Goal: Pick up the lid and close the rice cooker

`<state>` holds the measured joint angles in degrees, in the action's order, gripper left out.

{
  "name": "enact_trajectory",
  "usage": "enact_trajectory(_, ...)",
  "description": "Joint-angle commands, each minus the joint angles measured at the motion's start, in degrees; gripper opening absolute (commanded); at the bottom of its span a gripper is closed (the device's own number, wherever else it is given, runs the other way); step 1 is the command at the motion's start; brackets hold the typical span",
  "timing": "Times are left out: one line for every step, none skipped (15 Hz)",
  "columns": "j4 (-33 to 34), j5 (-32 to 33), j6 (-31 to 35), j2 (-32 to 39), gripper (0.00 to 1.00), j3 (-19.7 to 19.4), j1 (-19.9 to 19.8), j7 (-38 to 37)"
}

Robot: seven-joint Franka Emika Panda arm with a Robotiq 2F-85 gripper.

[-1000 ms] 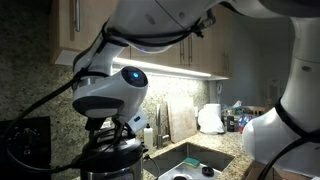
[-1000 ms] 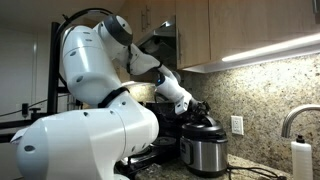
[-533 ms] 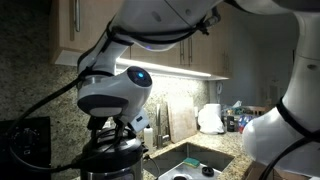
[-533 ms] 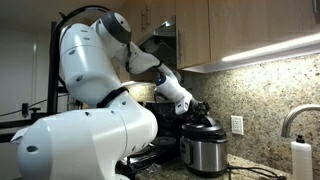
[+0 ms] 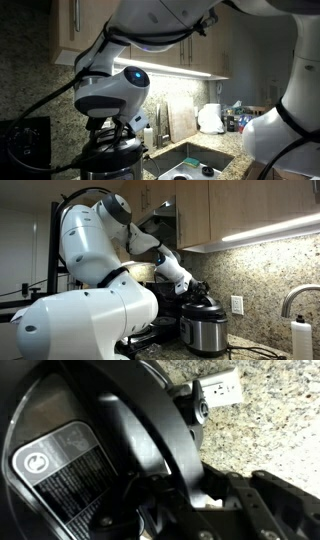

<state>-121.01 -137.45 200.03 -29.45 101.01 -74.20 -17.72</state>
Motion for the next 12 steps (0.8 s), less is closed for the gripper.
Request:
enact_trajectory(-1.62, 2.93, -0.34, 3.03, 0.01, -11.19, 8.28, -0.17)
enact_trajectory(-1.31, 2.9, -0.38, 1.29, 0.0, -11.44, 9.66, -0.78)
enact_trajectory(-0.96, 2.88, -0.48, 0.03, 0.0, -11.46, 10.44, -1.34)
enact_trajectory(-0.61, 2.94, -0.35, -1.03, 0.0, -11.46, 10.87, -2.13)
enact_trajectory(-0.68, 4.3, -0.09, -1.45, 0.0, -11.46, 11.12, -4.35)
enact_trajectory(-0.43, 4.43, -0.23, -2.39, 0.0, -11.46, 11.17, -5.35)
enact_trajectory(-0.35, 4.55, -0.3, -3.23, 0.0, -11.46, 11.18, -5.73)
enact_trajectory(-0.27, 4.39, -0.04, -3.29, 0.0, -11.46, 10.95, -5.83)
enact_trajectory(-0.22, 4.34, -0.01, -3.17, 0.0, -11.46, 10.56, -5.91)
enact_trajectory(-0.21, 4.28, -0.1, -3.06, 0.0, -11.46, 9.81, -5.85)
enact_trajectory(-1.49, 2.52, -0.68, -1.87, 0.0, -11.46, 8.92, -2.02)
enact_trajectory(-2.6, 2.43, -0.99, -0.77, 0.0, -10.84, 7.87, -1.41)
